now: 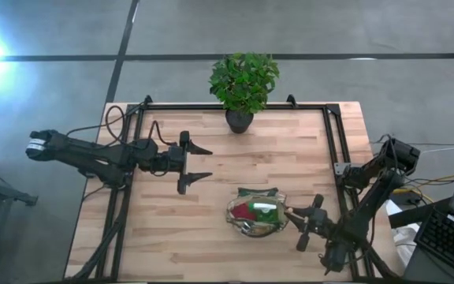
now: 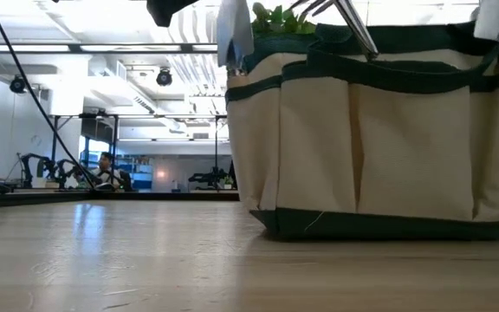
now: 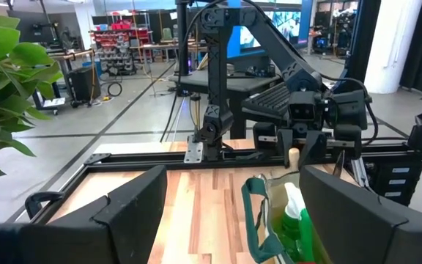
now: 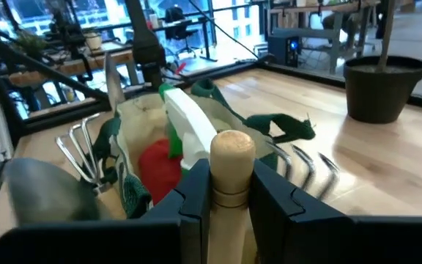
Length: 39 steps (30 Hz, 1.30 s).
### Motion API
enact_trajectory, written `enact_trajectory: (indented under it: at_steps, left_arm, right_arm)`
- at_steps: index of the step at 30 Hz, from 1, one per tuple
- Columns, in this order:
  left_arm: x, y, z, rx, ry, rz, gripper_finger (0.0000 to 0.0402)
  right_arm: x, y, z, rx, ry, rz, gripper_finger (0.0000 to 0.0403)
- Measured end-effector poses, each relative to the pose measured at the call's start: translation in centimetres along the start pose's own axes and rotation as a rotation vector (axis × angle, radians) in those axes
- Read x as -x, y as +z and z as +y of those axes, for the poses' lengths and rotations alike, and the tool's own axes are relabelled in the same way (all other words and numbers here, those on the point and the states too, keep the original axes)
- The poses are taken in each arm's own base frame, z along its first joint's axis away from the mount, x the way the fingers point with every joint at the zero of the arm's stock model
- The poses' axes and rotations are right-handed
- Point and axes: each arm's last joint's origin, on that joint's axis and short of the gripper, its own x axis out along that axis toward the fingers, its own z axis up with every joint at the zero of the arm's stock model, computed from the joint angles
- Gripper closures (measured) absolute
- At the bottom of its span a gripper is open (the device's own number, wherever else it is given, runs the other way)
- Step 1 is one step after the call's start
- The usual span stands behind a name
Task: Pick & Place Garden tools in Gardening bag
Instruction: Put the brown trowel into the green gardening bag
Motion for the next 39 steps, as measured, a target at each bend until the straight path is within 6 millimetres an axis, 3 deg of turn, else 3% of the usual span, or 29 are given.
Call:
enact_trajectory:
  at_steps: [8,15,27,39]
  left_arm:
    - [0.0,0.0,0.0,0.005,0.0,-0.001,0.0087]
    - [0.0,0.0,0.0,0.016,0.0,0.001,0.0087]
    - [0.0,0.0,0.2,0.016,0.065,0.004,0.0087]
    - [0.0,-0.7,0.2,-0.001,0.062,0.07,0.0087]
  right_arm:
    - [-1.0,-1.3,0.4,-0.017,-0.028,0.005,0.035]
    - [-1.0,-1.2,0.6,-0.022,-0.025,0.009,0.035]
    - [-1.1,0.0,1.3,-0.058,-0.013,0.085,0.0218]
    - [-0.7,2.8,2.0,-0.02,0.011,0.06,0.0198]
